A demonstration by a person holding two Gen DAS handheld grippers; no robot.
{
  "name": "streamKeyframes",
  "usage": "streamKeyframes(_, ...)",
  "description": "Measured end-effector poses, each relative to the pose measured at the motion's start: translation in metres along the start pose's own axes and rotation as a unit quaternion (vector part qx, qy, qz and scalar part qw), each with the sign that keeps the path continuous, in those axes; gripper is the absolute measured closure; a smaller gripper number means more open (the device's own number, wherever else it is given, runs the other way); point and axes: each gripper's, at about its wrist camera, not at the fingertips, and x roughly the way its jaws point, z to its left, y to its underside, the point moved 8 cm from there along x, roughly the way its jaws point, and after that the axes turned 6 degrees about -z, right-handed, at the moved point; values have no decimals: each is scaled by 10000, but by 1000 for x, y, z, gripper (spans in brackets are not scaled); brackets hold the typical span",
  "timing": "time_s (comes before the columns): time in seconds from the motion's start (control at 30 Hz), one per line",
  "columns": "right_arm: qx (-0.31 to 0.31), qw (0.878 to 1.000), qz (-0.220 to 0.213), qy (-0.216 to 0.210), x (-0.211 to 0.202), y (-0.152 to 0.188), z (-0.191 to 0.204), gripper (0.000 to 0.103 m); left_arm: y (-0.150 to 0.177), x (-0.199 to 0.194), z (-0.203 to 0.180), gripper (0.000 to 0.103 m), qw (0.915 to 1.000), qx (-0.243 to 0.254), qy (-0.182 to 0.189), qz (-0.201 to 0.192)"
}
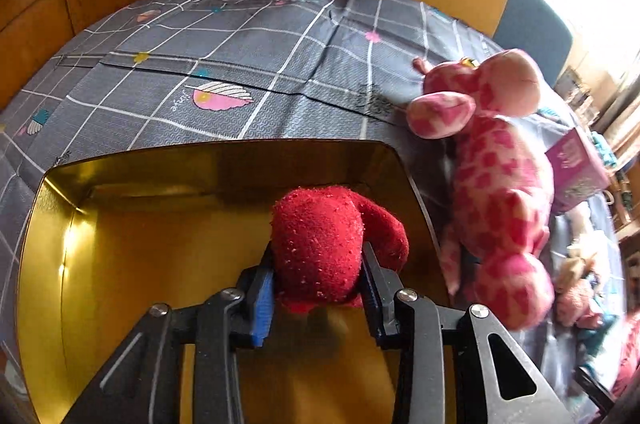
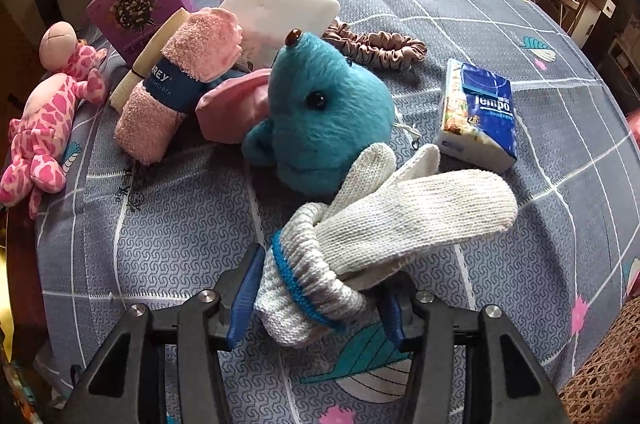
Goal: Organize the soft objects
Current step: 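Carry the red sock into the gold box and open the left tool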
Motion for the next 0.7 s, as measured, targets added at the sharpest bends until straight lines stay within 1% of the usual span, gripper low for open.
streamKeyframes(0.07, -68, 10000, -16, 43, 0, 1, 3, 50, -1, 3, 2, 55, 10000, 3, -39, -49)
streamKeyframes(0.17, -64, 10000, -29, 47, -2, 2, 3, 50, -1, -2, 6, 48, 9998, -31, -96, -178)
streamKeyframes(0.2, -57, 10000, -37, 46, -2, 3, 4, 50, 0, -7, 8, 47, 9996, -23, -127, -237)
streamKeyframes(0.33, -119, 9999, -77, 88, -3, 6, 6, 50, 7, -34, 14, 38, 9986, 36, -194, -486)
streamKeyframes(0.57, -301, 9993, -141, 196, -5, 8, 10, 50, 38, -93, 9, 37, 9947, 384, -211, -927)
streamKeyframes(0.7, -334, 9990, -173, 226, -6, 9, 13, 50, 54, -118, 3, 36, 9932, 475, -126, -1056)
